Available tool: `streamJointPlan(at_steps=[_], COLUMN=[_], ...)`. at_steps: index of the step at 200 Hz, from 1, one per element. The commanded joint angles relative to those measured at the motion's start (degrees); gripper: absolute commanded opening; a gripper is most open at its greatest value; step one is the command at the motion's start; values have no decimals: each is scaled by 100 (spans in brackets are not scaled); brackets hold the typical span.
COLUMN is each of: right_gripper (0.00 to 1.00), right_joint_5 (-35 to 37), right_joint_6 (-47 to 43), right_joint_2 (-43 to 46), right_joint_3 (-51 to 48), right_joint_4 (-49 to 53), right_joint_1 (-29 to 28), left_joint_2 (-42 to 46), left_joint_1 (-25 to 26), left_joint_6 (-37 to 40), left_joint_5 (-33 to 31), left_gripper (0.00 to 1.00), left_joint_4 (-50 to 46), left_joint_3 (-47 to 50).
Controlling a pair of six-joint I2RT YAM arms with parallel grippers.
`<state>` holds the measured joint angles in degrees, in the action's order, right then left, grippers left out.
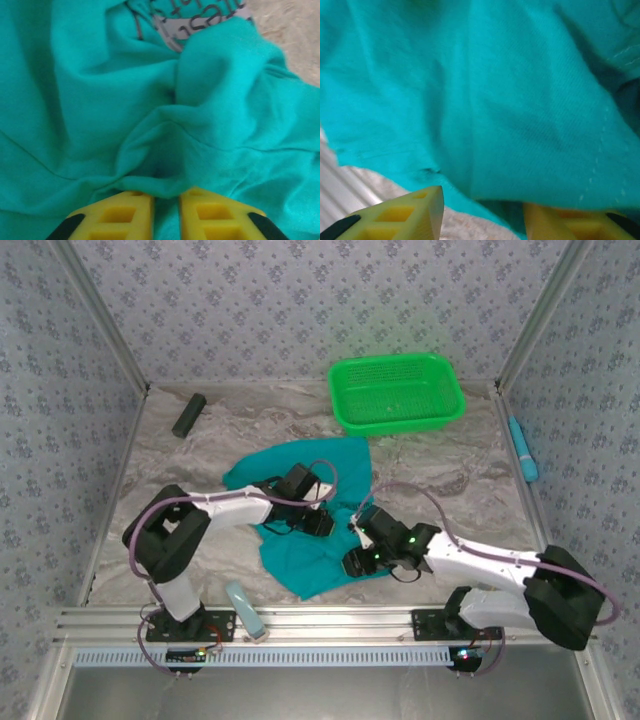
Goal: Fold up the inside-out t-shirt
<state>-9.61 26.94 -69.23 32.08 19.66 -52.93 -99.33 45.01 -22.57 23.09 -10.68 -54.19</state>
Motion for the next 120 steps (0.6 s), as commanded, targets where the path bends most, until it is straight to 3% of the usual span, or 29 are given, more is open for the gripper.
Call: streamJointPlan(at_steps=[1,15,27,61,99,110,120], right_gripper=[29,6,0,0,0,12,16], right_joint_5=[694,659,655,208,-112,74,79], right_joint_6=[-638,-860,-995,-1595,-1657,-1661,-1665], right_joint_2=[-294,-221,-55,248,266,446,656], right_joint_3=[190,224,253,97,-204,-254,-286], right_joint_4=[-48,-39,88,15,-401,-390,-330], right_joint_1=[-154,-301,-427,-1164,-1194,-1191,-1165], left_joint_2=[-125,-152,-170,-231,-342,-358,-393], left_joint_1=[-171,-247,-285,-501,-784,-800,-795], left_joint_6=[100,204,362,700,1000,1088,1138], left_joint_5=[-83,-142,-279,-476,-588,-622,-625], left_gripper=[15,13,13,10,9,9,9], left_joint_4=[43,14,-41,182,237,263,264], left_joint_3=[-225,-208,-222,-113,-125,-130,-166])
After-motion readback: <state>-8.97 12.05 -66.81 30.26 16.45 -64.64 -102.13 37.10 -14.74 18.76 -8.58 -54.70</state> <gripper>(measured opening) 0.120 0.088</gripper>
